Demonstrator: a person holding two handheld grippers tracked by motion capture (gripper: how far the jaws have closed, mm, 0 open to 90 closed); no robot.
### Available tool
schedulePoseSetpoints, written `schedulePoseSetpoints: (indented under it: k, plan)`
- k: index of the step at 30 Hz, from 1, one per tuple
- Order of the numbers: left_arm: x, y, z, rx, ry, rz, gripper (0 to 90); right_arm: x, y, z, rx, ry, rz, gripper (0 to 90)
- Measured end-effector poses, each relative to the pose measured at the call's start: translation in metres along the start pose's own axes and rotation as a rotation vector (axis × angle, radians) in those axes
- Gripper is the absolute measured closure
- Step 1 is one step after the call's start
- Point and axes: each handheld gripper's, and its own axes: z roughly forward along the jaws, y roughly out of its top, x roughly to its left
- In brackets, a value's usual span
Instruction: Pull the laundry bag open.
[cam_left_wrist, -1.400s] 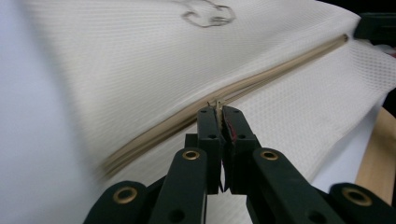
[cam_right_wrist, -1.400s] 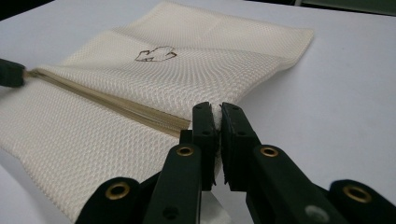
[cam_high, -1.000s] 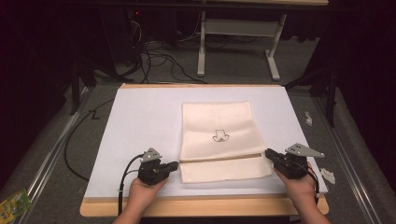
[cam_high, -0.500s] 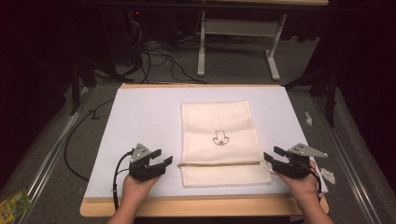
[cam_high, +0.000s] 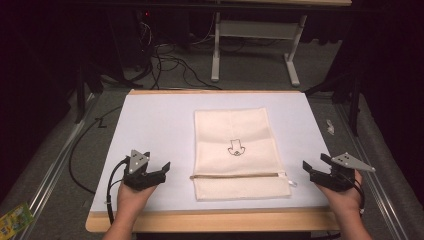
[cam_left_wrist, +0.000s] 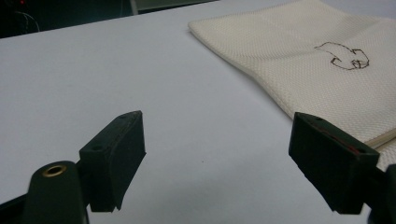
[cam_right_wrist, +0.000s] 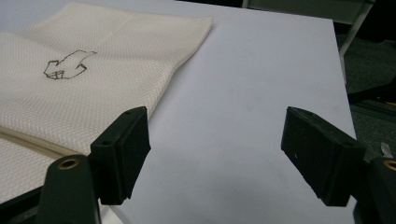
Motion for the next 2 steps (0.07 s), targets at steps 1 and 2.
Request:
schedulePoseSetpoints:
  k: [1, 2]
  plan:
    - [-0.0011, 0.0002, 0.0003, 0.004, 0.0, 0.01, 18.2, 0.0017, 0.0002, 0.0005, 0.003, 0.004, -0.007, 24.0]
    - [-0.0011, 0.0002, 0.0003, 0.004, 0.0, 0.01, 17.6, 0.0017, 0.0002, 0.0005, 0.003, 0.004, -0.007, 24.0]
